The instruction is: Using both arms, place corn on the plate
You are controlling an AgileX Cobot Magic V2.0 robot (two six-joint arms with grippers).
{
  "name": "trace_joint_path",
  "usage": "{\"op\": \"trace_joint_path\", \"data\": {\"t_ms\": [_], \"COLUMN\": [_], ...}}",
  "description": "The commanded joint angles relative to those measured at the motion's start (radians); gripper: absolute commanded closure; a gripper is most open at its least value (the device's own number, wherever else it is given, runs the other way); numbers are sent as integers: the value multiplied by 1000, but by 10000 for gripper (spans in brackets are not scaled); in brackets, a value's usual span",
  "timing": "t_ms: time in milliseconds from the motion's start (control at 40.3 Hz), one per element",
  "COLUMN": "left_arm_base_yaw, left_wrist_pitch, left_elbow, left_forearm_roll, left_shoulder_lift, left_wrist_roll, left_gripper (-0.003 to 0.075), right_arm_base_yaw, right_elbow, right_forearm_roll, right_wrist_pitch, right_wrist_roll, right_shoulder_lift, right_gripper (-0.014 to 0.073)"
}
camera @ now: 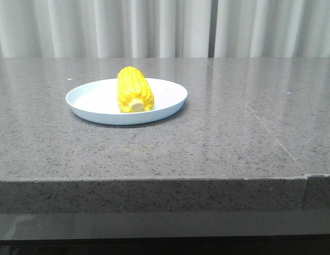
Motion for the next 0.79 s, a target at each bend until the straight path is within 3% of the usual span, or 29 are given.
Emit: {"op": "trace_joint_path", "data": {"t_ms": [0, 770], "left_arm_base_yaw": [0, 0], "left_wrist_pitch": [-157, -163], "left_elbow": [27, 40], "left_forearm_roll": [-19, -21], "left_shoulder_lift": [-21, -21], "left_wrist_roll": [0, 0], "left_gripper": [741, 741], "right_arm_base_yaw": [-5, -5], "right_elbow": [-25, -25], "right_forearm_roll": [-15, -15], "right_wrist_pitch": [-82, -82], "right_wrist_roll": [-9, -9], "right_shoulder_lift": [7, 7], "right_gripper": [667, 667]}}
